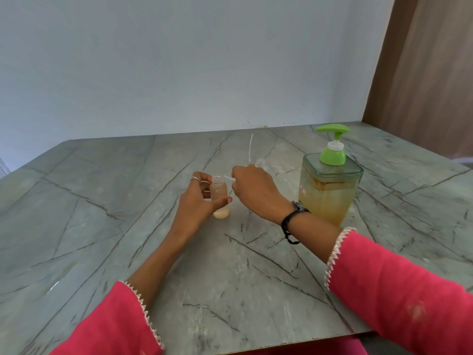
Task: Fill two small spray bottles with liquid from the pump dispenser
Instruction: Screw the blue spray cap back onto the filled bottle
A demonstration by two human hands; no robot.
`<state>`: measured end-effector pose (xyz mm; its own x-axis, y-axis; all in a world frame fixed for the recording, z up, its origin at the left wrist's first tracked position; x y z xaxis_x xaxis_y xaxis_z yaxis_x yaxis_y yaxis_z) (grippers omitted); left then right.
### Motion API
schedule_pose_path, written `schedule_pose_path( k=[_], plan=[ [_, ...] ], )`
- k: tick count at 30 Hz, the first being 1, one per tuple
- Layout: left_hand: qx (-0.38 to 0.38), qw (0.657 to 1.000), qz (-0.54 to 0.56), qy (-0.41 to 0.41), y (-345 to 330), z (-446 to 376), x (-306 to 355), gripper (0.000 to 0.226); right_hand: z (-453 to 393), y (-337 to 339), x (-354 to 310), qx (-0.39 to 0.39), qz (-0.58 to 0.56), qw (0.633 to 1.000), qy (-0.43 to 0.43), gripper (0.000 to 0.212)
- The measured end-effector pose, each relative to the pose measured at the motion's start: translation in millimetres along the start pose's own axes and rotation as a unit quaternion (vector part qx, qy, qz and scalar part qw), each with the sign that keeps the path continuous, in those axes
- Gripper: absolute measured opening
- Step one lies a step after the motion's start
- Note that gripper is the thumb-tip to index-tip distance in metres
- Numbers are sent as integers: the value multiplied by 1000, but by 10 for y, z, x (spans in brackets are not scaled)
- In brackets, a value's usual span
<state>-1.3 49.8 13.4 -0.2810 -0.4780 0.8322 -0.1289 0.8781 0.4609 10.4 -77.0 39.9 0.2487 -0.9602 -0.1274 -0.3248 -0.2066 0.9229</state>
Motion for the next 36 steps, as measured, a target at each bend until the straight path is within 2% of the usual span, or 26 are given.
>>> schedule_pose_path(
  k=[5, 11, 15, 23, 32, 36],
  plan=[
    [26, 999, 4, 31, 160, -86, -101, 54, -103, -214, -85, -48, 45, 998, -18, 20],
    [36, 999, 21, 23, 176, -107, -139, 47, -220, -398, -131, -30, 71, 997, 5, 25],
    [34, 999, 25, 23, 165, -108, -147, 47, -339, -419, -145, -52, 64, 997, -7, 22],
    [33, 999, 17, 24, 157, -111, -148, 48, -385, -410, -192, -21, 78, 997, 0, 23],
    [37, 999, 14, 21, 158, -99, -128, 47, -305, -251, -305, 8, 99, 994, 50, 22],
    [36, 999, 18, 21, 153, -91, -116, 47, -256, -95, -370, -6, 111, 992, 62, 6]
  ],
)
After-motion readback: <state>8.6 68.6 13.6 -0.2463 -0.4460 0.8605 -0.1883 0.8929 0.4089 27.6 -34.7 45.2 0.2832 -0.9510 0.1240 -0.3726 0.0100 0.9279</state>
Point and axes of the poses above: each hand's wrist, its own z-axis away from the middle knuckle, its own y-axis out of the back of the hand, x = y × z, the point moved 2 cm from there along -z, towards the middle knuckle
